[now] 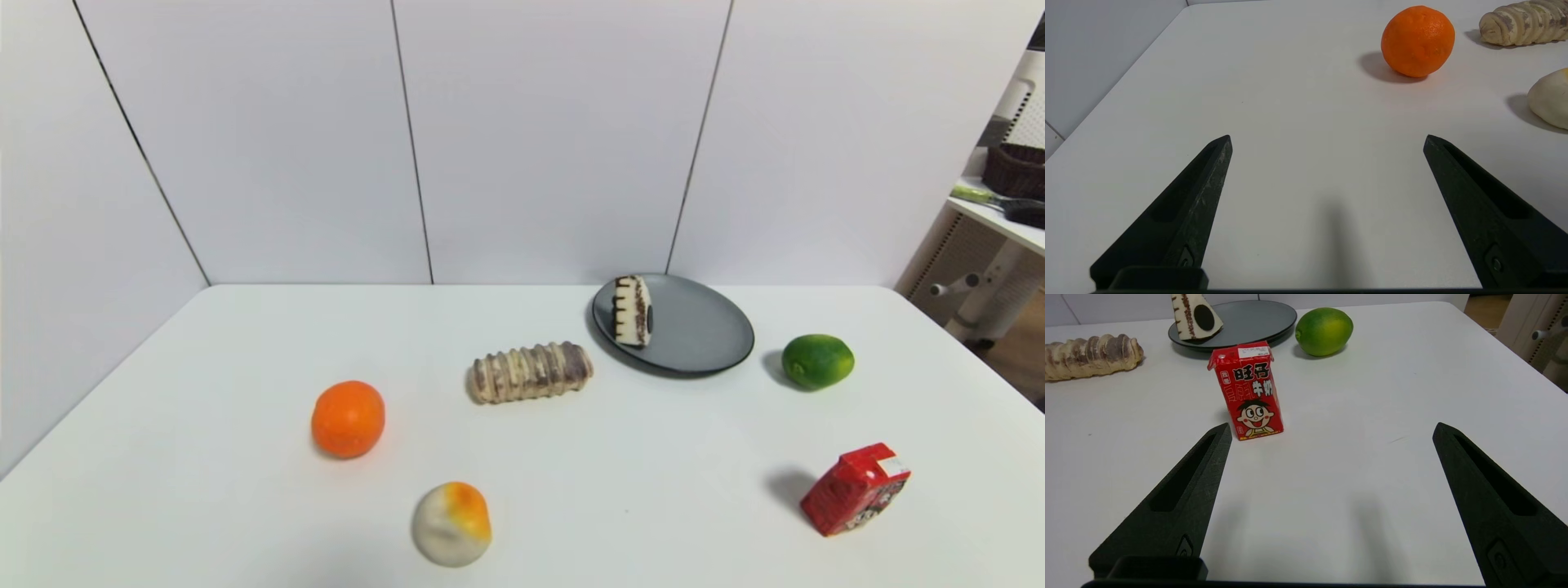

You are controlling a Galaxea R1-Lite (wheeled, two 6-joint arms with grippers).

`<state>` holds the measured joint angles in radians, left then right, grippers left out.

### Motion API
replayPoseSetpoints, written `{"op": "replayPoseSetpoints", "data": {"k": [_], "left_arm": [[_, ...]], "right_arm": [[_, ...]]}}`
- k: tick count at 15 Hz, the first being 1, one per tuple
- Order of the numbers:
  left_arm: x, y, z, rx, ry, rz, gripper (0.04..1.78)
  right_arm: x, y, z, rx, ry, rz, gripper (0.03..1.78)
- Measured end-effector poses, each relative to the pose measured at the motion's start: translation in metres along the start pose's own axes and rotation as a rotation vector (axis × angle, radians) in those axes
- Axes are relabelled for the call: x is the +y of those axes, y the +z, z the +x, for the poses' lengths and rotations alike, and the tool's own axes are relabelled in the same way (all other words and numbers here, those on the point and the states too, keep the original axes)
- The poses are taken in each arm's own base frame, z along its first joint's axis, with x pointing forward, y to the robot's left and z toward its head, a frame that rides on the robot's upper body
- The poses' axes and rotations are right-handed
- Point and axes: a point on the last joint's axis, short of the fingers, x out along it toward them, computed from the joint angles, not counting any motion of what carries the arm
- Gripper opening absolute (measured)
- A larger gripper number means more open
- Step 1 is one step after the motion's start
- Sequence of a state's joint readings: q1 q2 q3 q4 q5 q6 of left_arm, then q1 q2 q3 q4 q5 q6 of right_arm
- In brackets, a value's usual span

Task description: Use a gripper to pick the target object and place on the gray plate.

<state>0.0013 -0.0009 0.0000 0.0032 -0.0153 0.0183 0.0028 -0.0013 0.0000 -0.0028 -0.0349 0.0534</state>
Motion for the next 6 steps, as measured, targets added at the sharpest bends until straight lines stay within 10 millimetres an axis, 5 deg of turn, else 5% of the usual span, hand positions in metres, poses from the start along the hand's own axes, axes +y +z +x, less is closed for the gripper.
{"op": "replayPoseSetpoints", "data": {"k": [6], "left_arm": [[0.0000,0.0000,0.0000,0.000,0.000,0.000,1.69]], "right_arm": [[0.0000,0.0001,0.0000,-0.001,-0.001,0.000,1.70]]}}
